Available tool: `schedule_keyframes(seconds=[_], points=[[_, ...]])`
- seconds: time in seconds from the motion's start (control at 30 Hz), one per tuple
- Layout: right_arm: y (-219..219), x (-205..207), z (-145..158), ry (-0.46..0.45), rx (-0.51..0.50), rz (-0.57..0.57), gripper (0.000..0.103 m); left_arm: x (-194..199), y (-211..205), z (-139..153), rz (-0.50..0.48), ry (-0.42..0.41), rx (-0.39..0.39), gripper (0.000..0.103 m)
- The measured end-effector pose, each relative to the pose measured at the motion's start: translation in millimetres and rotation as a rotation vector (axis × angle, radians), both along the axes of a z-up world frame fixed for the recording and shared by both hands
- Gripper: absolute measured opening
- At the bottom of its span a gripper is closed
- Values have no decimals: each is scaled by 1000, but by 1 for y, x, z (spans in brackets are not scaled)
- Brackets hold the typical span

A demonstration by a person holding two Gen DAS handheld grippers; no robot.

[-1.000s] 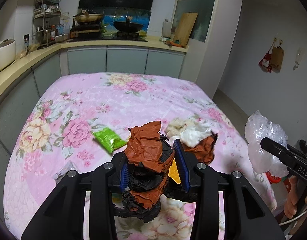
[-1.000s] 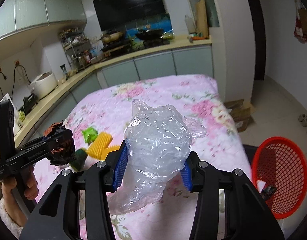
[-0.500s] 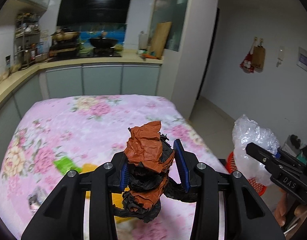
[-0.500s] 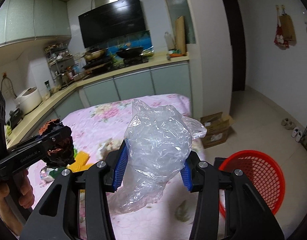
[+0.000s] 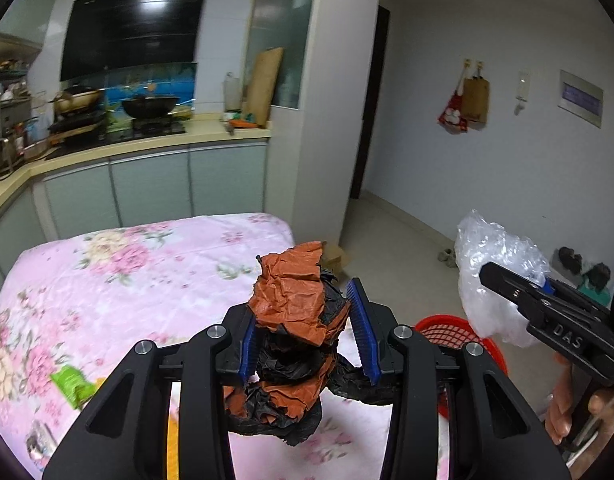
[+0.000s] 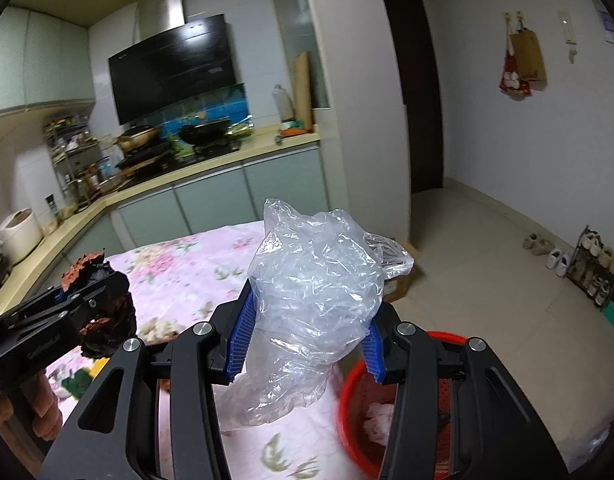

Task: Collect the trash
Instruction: 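Carry the brown bag and clear plastic in both grippers over the red wastebasket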

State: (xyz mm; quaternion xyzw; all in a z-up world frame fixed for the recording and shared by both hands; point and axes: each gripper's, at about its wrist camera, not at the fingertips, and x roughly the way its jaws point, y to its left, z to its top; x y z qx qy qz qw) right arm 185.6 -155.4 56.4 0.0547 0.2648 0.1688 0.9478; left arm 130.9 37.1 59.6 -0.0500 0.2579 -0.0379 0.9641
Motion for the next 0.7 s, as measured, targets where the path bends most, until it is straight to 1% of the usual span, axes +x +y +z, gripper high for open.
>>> schedule_keyframes(seconds=[0.17,0.5,0.7], points=[[-14,8,-2,8,-9,-47,45,16,-18,-1,-52,10,-7,38],[-38,20,-14,63,-15,-130,45,41,-51,-16,-158,65,-34,38],[-57,20,-20,87,-13,-174,45,49,-77,-27,-219,104,-24,38]])
